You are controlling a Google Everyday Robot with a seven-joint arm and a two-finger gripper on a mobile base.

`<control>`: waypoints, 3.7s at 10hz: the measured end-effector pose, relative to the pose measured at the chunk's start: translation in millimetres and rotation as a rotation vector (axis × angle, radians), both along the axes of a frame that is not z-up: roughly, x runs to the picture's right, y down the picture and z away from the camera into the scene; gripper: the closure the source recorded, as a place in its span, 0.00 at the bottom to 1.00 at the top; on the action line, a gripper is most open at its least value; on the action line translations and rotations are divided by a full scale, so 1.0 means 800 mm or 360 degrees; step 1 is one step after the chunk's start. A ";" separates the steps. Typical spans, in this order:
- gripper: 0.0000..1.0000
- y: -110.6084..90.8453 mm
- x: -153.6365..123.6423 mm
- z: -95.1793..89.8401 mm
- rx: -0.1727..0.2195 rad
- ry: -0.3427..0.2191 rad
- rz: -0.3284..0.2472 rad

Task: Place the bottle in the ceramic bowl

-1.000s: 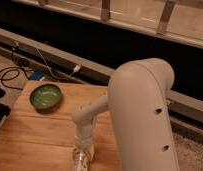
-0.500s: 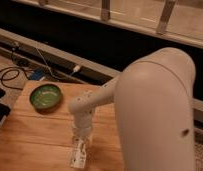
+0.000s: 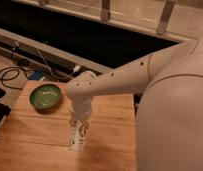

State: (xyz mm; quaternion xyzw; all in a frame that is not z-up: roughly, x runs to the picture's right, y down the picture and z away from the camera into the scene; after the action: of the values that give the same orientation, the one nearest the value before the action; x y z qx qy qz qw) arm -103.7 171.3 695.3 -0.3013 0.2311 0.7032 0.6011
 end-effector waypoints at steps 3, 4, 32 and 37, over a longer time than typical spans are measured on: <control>1.00 0.001 0.002 0.003 0.0000 -0.0005 -0.0005; 1.00 -0.003 -0.001 0.009 0.0014 -0.0035 -0.0029; 1.00 -0.134 -0.262 0.234 -0.0008 -0.1379 -0.0262; 1.00 -0.202 -0.282 0.175 0.0341 -0.1445 -0.0400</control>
State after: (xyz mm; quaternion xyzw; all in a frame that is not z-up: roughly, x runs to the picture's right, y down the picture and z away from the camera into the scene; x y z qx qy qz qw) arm -329.6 9.3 835.5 -0.4840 -0.0939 0.4423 0.7492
